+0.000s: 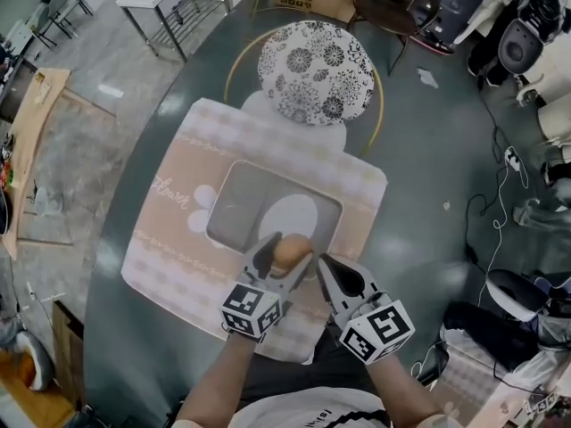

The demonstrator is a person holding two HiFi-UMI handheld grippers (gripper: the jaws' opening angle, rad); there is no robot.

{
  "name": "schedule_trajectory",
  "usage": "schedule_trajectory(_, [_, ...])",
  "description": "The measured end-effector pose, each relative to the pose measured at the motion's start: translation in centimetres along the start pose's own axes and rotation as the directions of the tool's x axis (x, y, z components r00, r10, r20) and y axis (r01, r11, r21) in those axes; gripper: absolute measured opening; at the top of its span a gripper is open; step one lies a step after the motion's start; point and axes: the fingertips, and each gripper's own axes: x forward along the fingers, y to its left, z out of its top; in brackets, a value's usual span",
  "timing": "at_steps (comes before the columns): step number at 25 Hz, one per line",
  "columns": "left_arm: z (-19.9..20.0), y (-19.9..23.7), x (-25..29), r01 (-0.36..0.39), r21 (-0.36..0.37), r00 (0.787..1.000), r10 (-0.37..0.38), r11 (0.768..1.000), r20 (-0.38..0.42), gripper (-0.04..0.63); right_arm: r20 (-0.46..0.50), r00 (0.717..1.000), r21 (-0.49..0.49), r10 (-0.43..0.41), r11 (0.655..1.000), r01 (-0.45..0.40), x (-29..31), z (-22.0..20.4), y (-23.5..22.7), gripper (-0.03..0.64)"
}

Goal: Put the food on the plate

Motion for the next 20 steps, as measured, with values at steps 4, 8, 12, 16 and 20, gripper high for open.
schedule_trajectory(4, [-1.0, 0.8, 1.2, -0.003, 0.01, 1.0, 0.004, 1.0, -0.018, 0.307, 0.008, 1.0, 0.008, -0.011, 1.0, 0.011, 0.2, -0.7, -1.1, 0.015])
schedule_trajectory(8, [-2.0, 1.6, 2.3, -0.007, 0.013, 0.999, 0.008, 1.0, -0.052, 0.307, 0.01, 1.0, 0.016, -0.016, 1.0, 0.016, 0.4, -1.1, -1.7, 0.015])
schedule_trajectory(12, [-2.8, 2.3, 3.1, -0.006, 0.005, 0.996, 0.006, 1.0, -0.087, 0.307, 0.013, 1.0, 0.021, -0.015, 1.0, 0.014, 0.6, -1.4, -2.1, 0.015])
schedule_trajectory(16, [-3.5, 3.2, 3.6, -0.023, 0.005, 0.993, 0.023, 1.0, -0.118, 0.307, 0.013, 1.0, 0.031, -0.018, 0.999, 0.018, 0.7, -1.6, -2.5, 0.015])
schedule_trajectory(20, [-3.7, 4.1, 3.8, -0.068, 0.026, 0.989, 0.071, 0.997, -0.132, 0.307, 0.014, 1.0, 0.037, -0.022, 0.999, 0.022, 0.7, -1.7, -3.0, 0.015])
